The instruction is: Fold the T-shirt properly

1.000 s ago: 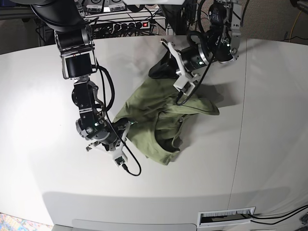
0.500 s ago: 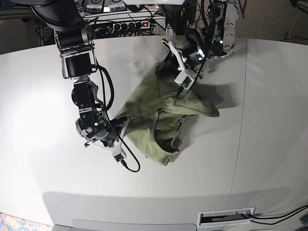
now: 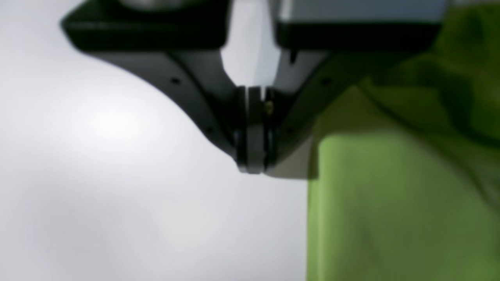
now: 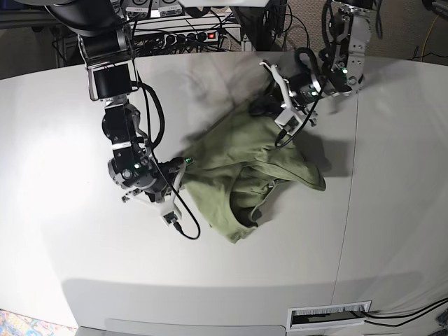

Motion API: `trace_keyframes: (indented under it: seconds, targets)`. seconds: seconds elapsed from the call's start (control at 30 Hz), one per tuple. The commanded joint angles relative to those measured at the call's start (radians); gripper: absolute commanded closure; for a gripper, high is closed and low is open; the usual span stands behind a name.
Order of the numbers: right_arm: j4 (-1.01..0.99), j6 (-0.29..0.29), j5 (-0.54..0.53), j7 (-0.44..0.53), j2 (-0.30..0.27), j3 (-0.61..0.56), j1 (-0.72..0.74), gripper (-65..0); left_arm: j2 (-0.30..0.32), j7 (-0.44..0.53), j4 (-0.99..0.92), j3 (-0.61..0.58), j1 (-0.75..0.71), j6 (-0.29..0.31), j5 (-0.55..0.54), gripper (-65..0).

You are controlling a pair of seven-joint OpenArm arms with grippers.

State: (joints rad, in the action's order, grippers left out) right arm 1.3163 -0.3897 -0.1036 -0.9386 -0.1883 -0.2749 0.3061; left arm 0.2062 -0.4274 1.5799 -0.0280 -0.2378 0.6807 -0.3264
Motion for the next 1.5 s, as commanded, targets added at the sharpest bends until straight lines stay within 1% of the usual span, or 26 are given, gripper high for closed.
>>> trace_keyframes:
  seconds: [0.0, 0.03, 0.07, 0.2, 0.4, 0.43, 0.53, 0.57, 0.73, 0.83, 0.9, 0.97, 1.1, 1.27, 1.4, 1.47]
  targets:
    - [0.023, -0.011, -0.001, -0.052, -0.010, 0.001, -0.006, 0.0, 0.027, -0.038, 0.004, 0.004, 0.004, -0.043, 0.047, -3.1]
    - [0.045, -0.010, -0.010, -0.064, -0.013, 0.001, -0.017, 0.0, 0.042, -0.033, 0.004, 0.004, 0.008, -0.060, 0.048, -3.1]
    - [0.069, -0.011, -0.018, -0.071, -0.018, 0.001, -0.030, 0.0, 0.053, -0.027, 0.004, 0.004, 0.015, -0.064, 0.050, -3.1]
    - [0.169, -0.010, -0.028, -0.091, -0.028, 0.001, -0.083, 0.0, 0.091, -0.020, 0.004, 0.004, 0.047, -0.063, 0.078, -3.1]
    - [0.291, -0.011, -0.027, -0.116, -0.029, 0.002, -0.146, 0.0, 0.110, -0.020, 0.004, 0.005, 0.086, -0.065, 0.089, -3.1]
    - [0.304, -0.011, -0.027, -0.121, -0.028, 0.002, -0.152, 0.0, 0.110, -0.020, 0.004, 0.005, 0.091, -0.071, 0.101, -3.1]
    - [0.336, -0.011, -0.027, -0.130, -0.028, 0.002, -0.171, 0.0, 0.110, -0.019, 0.004, 0.005, 0.101, -0.119, 0.123, -3.1]
    - [0.343, -0.011, -0.027, -0.132, -0.028, 0.002, -0.174, 0.0, 0.110, -0.019, 0.004, 0.005, 0.105, -0.125, 0.133, -3.1]
    - [0.353, -0.011, -0.031, -0.146, -0.028, 0.001, -0.177, 0.0, 0.110, -0.016, 0.004, 0.005, 0.121, -0.125, 0.151, -3.1]
    - [0.353, -0.010, -0.031, -0.156, -0.028, 0.001, -0.177, 0.0, 0.113, 0.007, 0.004, 0.005, 0.131, -0.173, 0.215, -3.1]
    - [0.353, -0.011, -0.031, -0.161, -0.029, 0.001, -0.177, 0.0, 0.119, 0.014, 0.004, 0.005, 0.141, -0.195, 0.230, -3.1]
    - [0.353, -0.011, -0.031, -0.163, -0.028, 0.001, -0.177, 0.0, 0.134, 0.037, 0.004, 0.005, 0.150, -0.195, 0.239, -3.1]
    - [0.353, -0.011, -0.031, -0.177, -0.029, 0.002, -0.177, 0.0, 0.152, 0.039, 0.004, 0.005, 0.180, -0.195, 0.252, -3.1]
    - [0.353, -0.011, -0.031, -0.181, -0.029, 0.001, -0.177, 0.0, 0.151, 0.040, 0.004, 0.005, 0.204, -0.196, 0.252, -3.1]
    - [0.353, -0.010, -0.032, -0.181, -0.028, 0.001, -0.177, 0.0, 0.151, 0.040, 0.004, 0.005, 0.214, -0.219, 0.255, -3.1]
    - [0.353, -0.010, -0.038, -0.183, -0.028, 0.001, -0.177, 0.0, 0.152, 0.041, 0.004, 0.005, 0.222, -0.221, 0.273, -3.1]
